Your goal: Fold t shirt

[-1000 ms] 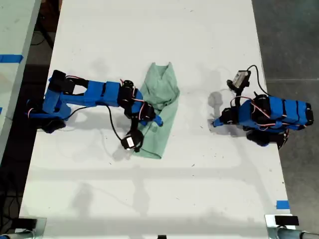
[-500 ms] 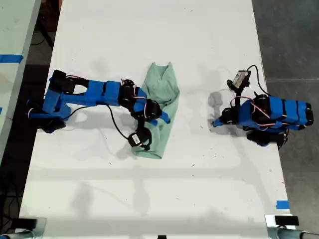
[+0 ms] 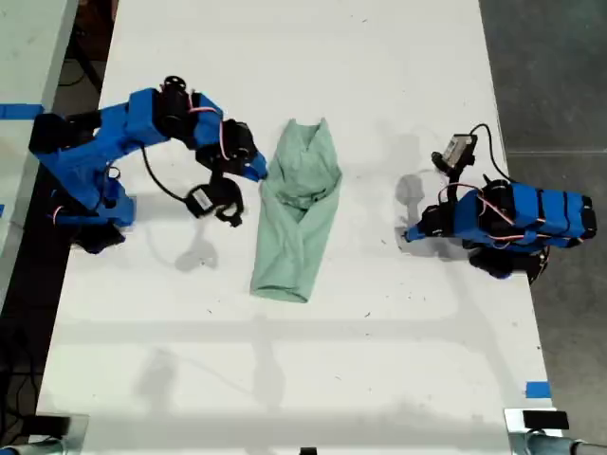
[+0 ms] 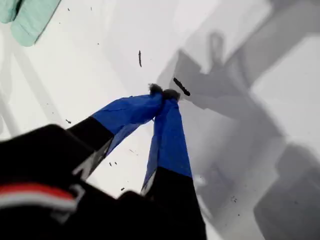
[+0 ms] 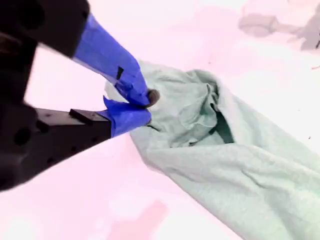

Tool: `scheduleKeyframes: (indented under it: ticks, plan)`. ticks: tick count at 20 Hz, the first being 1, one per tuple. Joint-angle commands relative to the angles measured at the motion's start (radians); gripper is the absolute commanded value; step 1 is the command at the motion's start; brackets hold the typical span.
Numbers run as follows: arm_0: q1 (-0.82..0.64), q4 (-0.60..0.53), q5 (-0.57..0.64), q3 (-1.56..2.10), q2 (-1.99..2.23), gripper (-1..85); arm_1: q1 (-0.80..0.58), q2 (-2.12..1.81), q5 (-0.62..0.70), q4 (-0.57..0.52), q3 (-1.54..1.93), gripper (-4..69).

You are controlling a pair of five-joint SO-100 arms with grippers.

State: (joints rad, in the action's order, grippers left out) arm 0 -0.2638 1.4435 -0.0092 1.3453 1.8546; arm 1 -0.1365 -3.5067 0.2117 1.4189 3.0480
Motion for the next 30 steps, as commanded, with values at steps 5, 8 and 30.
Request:
scheduleKeyframes:
  ticks: [5, 8, 30]
  plan:
    - [0.003, -0.387, 0.052, 1.101, 1.014, 0.0, 0.009, -0.003, -0.011, 0.0, 0.015, -0.2]
    - [-0.015, -0.471, 0.081, 1.356, 1.164, 0.0, 0.008, -0.003, -0.011, 0.0, 0.015, -0.2]
    - [-0.046, -0.373, 0.149, 1.809, 1.738, -0.1, 0.021, -0.003, -0.025, 0.0, 0.015, -0.2]
